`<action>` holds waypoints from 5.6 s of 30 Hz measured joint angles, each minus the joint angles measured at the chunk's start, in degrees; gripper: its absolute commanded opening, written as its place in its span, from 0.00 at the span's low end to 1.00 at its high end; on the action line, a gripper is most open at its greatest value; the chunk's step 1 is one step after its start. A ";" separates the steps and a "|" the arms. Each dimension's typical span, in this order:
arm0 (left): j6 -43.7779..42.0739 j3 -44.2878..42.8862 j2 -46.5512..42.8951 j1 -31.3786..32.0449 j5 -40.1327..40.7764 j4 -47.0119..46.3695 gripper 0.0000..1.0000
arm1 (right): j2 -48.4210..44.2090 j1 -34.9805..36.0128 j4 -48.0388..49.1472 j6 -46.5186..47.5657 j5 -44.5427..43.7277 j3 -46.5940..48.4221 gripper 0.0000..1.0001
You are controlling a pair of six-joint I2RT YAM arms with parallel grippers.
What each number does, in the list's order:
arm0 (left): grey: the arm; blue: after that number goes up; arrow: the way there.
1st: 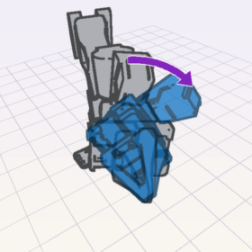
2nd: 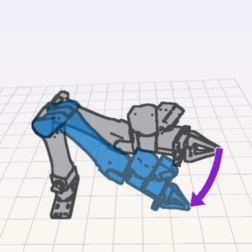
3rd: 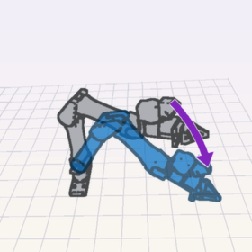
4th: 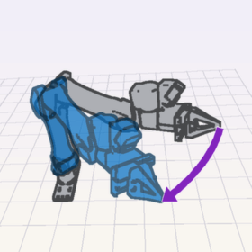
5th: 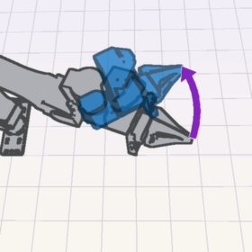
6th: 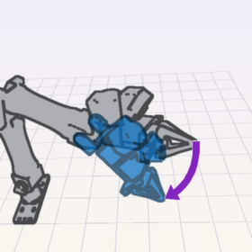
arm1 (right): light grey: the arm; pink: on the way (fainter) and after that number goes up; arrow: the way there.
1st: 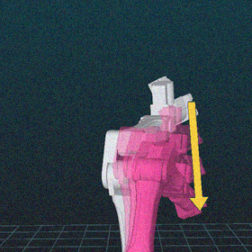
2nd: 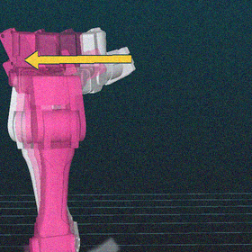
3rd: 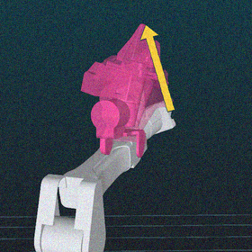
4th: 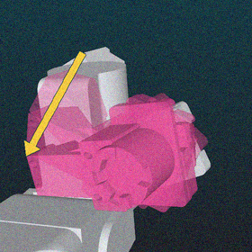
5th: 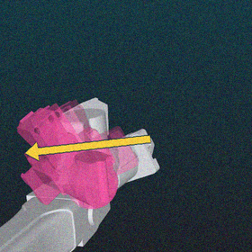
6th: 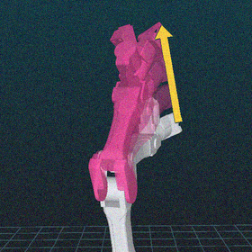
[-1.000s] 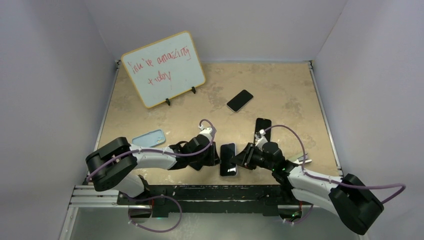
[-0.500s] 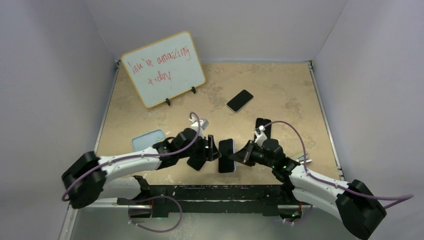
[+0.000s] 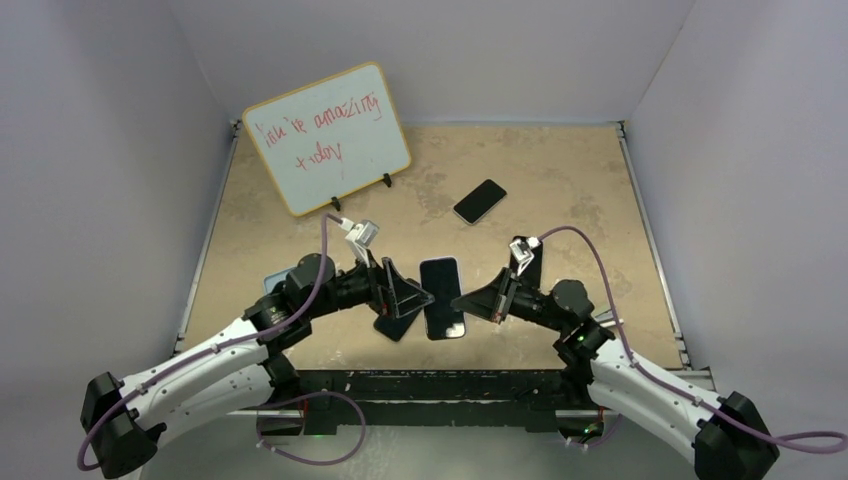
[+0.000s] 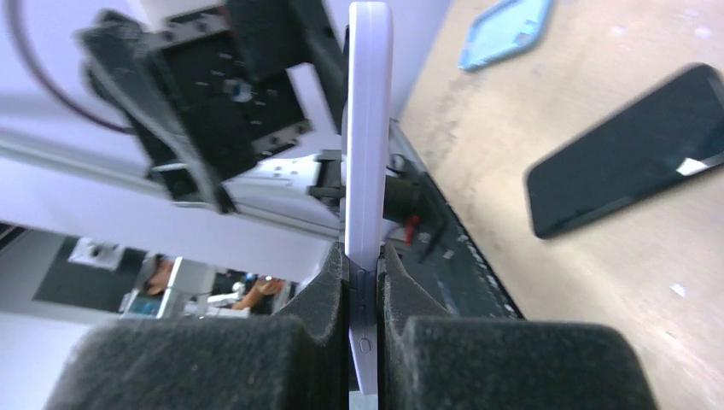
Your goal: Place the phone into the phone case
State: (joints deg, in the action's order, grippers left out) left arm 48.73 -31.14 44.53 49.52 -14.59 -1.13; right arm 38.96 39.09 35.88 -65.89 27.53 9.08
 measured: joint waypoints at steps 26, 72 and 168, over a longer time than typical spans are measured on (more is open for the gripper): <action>14.32 10.95 5.14 -0.48 -11.80 -33.35 0.00 | 3.08 -0.50 21.35 -7.54 5.35 -1.14 0.26; -6.69 -2.62 0.74 -3.39 -9.49 7.91 0.69 | 14.49 -0.11 0.04 3.76 22.40 9.38 0.00; 32.63 22.80 1.40 -12.02 -3.80 -46.10 0.00 | 1.46 0.98 -3.02 -10.36 -0.70 5.03 0.00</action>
State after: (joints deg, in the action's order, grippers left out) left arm 81.36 -8.34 45.93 37.50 -18.39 -47.22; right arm 40.42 40.07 32.86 -76.25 26.83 14.11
